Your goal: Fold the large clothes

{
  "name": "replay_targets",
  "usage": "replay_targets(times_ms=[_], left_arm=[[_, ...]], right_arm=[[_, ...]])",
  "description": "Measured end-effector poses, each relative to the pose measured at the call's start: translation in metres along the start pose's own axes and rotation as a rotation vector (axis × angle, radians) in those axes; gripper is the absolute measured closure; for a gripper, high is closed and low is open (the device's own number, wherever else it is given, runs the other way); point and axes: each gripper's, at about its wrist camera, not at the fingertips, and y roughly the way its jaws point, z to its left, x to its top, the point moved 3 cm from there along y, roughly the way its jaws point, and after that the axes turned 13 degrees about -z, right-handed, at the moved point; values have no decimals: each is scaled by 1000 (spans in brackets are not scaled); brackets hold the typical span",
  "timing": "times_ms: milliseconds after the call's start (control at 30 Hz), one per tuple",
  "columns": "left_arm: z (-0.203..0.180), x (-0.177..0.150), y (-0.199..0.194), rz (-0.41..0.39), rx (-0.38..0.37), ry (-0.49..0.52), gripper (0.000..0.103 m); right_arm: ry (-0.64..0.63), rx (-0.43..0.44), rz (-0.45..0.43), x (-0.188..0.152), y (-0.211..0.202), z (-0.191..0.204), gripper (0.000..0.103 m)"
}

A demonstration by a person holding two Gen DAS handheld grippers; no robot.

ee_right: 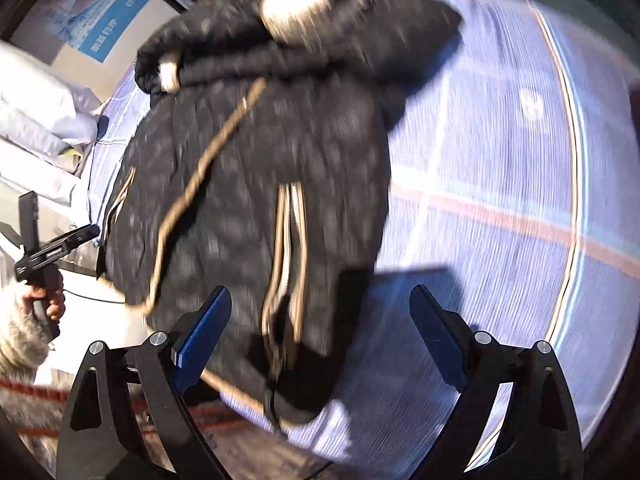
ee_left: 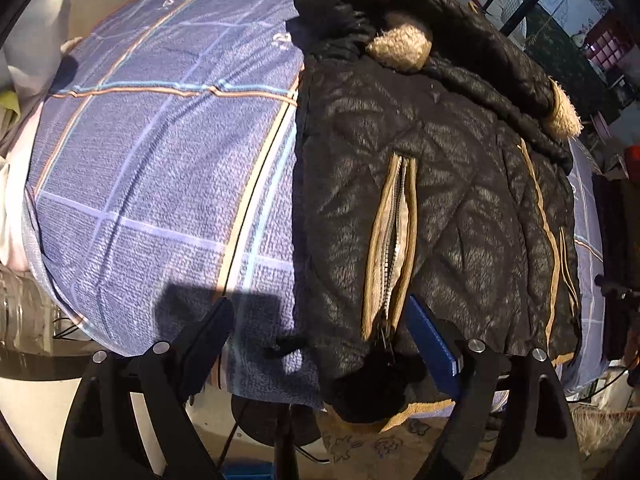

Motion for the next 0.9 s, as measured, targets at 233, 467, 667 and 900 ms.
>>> replay_targets(times_ms=[233, 467, 667, 900], left_arm=[[-5, -31, 36, 95, -67, -72, 19], [-28, -16, 19, 93, -61, -26, 79], [-58, 12, -88, -63, -93, 106, 81], [-61, -46, -49, 67, -20, 81, 64]], right_arm=[[220, 75, 107, -59, 39, -13, 34], [170, 131, 97, -36, 36, 12, 84], [74, 191, -17, 1, -69, 37, 85], [85, 93, 61, -27, -73, 22, 78]])
